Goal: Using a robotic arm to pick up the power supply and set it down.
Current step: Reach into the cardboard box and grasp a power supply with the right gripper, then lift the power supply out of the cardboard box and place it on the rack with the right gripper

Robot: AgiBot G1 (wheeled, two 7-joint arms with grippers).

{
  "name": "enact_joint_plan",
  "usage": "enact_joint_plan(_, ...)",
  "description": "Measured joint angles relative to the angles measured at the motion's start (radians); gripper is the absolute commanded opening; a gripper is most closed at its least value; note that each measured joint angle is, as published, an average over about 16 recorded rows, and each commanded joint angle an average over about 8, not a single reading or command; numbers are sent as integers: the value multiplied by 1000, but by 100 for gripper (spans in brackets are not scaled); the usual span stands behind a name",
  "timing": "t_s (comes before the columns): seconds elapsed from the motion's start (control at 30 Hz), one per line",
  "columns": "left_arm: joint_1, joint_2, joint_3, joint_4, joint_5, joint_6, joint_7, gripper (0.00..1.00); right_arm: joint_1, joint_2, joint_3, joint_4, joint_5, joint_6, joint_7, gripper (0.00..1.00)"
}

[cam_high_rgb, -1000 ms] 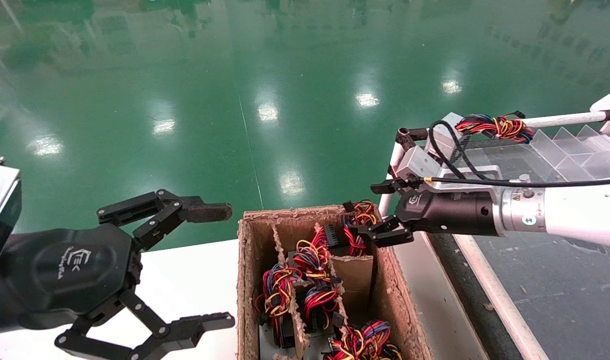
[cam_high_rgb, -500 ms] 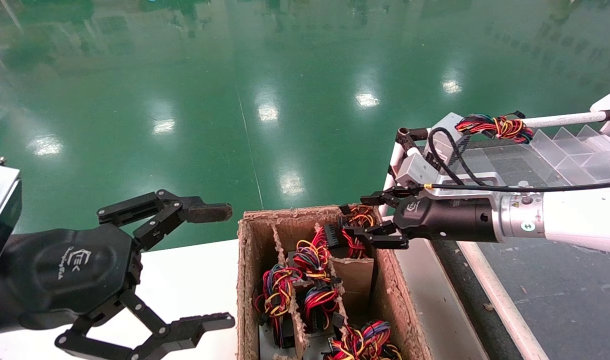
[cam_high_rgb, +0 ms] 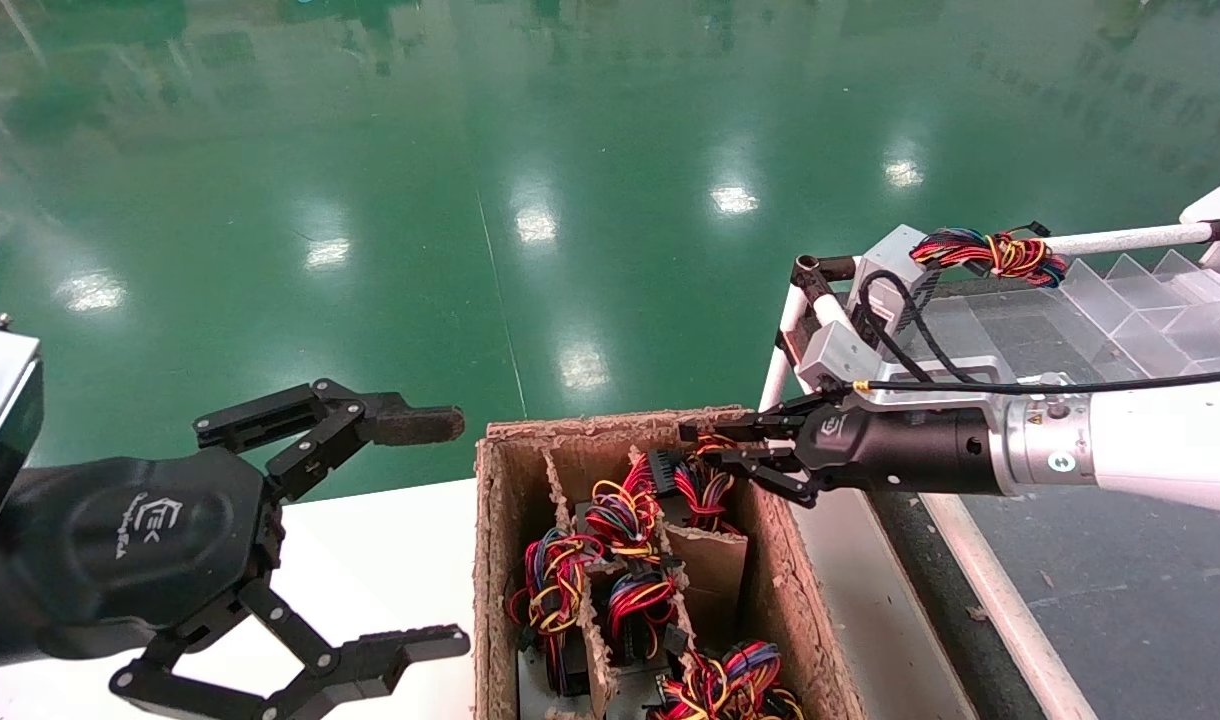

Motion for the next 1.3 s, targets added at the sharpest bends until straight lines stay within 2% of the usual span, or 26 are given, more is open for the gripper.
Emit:
enact_joint_plan(0.43, 0, 0, 1, 0, 0, 0, 0, 100, 8, -18, 9, -61, 15, -14, -24, 0)
enact_joint_plan(0.9, 0, 0, 1, 0, -1, -1, 1, 100, 14, -7, 38, -99, 60, -75, -53, 0)
enact_joint_plan(1.3, 0, -1, 2, 0, -1, -1, 1, 100, 54, 23, 63, -90, 96, -129, -74, 0)
